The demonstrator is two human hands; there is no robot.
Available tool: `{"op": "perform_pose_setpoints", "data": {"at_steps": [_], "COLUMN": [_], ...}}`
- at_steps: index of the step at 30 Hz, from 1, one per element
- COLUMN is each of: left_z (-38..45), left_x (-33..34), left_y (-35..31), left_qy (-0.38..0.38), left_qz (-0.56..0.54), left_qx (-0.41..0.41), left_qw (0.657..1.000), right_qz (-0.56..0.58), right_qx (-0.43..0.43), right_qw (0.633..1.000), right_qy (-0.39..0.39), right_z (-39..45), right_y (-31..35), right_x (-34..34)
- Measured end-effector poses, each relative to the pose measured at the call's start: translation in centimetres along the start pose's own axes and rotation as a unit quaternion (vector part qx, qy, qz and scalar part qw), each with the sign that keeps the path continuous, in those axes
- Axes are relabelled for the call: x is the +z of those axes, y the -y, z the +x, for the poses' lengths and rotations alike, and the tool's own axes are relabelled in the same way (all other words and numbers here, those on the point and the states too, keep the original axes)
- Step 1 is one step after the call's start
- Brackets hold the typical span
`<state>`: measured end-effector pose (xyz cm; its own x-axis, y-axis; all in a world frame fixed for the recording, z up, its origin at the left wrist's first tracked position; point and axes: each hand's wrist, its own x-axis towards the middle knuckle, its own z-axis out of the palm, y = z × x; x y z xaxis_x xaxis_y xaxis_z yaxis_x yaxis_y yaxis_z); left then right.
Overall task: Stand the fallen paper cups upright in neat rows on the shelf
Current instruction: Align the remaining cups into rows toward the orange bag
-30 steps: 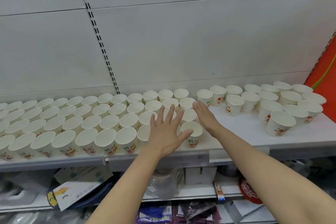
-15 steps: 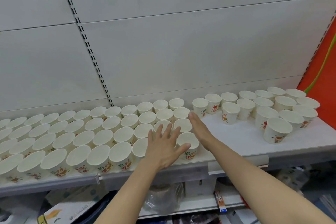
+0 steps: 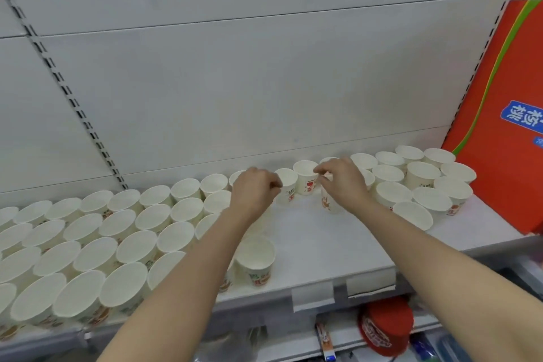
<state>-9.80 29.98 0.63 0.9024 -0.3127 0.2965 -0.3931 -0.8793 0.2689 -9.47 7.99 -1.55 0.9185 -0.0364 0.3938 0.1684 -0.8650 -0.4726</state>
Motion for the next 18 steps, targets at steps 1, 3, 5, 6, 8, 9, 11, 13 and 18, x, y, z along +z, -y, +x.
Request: {"op": "perform_pose_setpoints", "data": {"at_steps": [1,3,5,6,8,9,11,13,18], "left_z": [1.6,4.2,5.8,6.2,6.3,6.2,6.1,6.1,5.9], "left_x": [0.8,2.7,4.1,4.6,5.1,5.2,5.0,5.1,5.3], "left_y": [-0.8,-1.8,-1.9,-1.8,-1.4,-1.2,-0.6,0.2,1.4], "left_qy": [0.009,0.034,0.056,0.064,0.061,0.055,0.040,0.022,0.026], "left_qz": [0.004,0.041,0.082,0.091,0.108,0.124,0.151,0.162,0.167], "left_qx": [0.003,0.013,0.009,0.007,0.010,0.015,0.019,0.021,0.020], "left_qw": [1.000,0.999,0.995,0.994,0.992,0.991,0.988,0.986,0.985], "right_qz": [-0.034,-0.108,-0.145,-0.146,-0.130,-0.119,-0.102,-0.091,-0.083], "right_qx": [-0.014,-0.044,-0.066,-0.076,-0.086,-0.089,-0.100,-0.113,-0.116], "right_qw": [0.999,0.991,0.982,0.979,0.980,0.981,0.982,0.983,0.983], "right_qy": [0.024,0.070,0.105,0.117,0.126,0.125,0.120,0.111,0.111], "right_z": [1.2,3.2,4.4,4.7,5.1,5.2,5.5,5.6,5.4], "right_y": [-0.4,-1.3,-2.0,-2.3,-2.4,-2.3,-2.2,-2.1,-2.2], "right_x": [0.1,0.7,1.2,1.5,1.9,2.0,2.2,2.5,3.9]}}
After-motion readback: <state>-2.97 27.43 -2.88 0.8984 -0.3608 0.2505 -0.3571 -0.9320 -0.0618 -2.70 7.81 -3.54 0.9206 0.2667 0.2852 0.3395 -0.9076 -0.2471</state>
